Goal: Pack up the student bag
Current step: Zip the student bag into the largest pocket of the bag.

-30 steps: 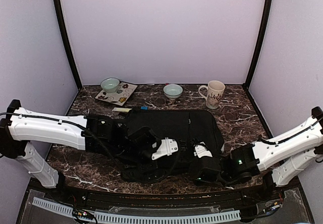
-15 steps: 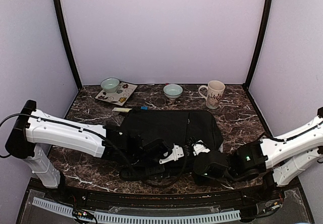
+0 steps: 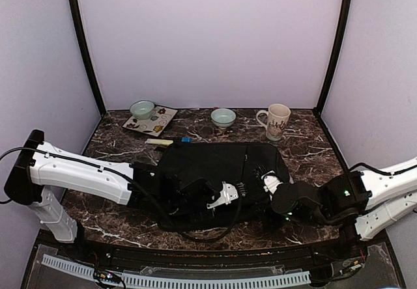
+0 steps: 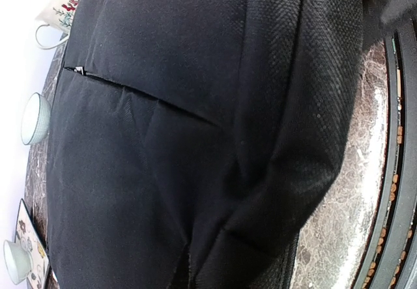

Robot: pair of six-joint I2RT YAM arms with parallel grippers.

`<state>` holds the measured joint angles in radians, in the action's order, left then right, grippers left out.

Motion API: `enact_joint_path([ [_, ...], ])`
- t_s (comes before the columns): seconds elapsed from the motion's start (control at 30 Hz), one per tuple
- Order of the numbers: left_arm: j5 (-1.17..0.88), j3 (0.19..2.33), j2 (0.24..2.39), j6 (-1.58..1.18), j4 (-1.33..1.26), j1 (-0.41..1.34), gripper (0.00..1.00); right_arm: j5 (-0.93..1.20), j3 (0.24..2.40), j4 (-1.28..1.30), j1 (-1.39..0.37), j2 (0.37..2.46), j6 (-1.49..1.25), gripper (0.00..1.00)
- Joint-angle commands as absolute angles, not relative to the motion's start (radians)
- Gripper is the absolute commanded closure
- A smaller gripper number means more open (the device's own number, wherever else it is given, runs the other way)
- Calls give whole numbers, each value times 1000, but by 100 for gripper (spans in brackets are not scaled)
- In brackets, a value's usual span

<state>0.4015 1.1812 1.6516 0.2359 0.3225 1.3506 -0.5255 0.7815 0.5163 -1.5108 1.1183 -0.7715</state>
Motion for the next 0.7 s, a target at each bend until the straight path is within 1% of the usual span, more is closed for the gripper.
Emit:
enact_joint_path([
  [0.0,411,1167,1599,210,412,1341,100,-577,836,602,-1517,1015,-845,100],
  [0.37,387,1078,1501,199,485,1338,100,-623,799,834,-1515,734,-984,100],
  [0.53,393,1052,1477,193,511,1336,100,-615,815,860,-1515,703,-980,100],
  [0.67,384,1053,1452,168,519,1336,99,-560,811,790,-1515,727,-919,100],
])
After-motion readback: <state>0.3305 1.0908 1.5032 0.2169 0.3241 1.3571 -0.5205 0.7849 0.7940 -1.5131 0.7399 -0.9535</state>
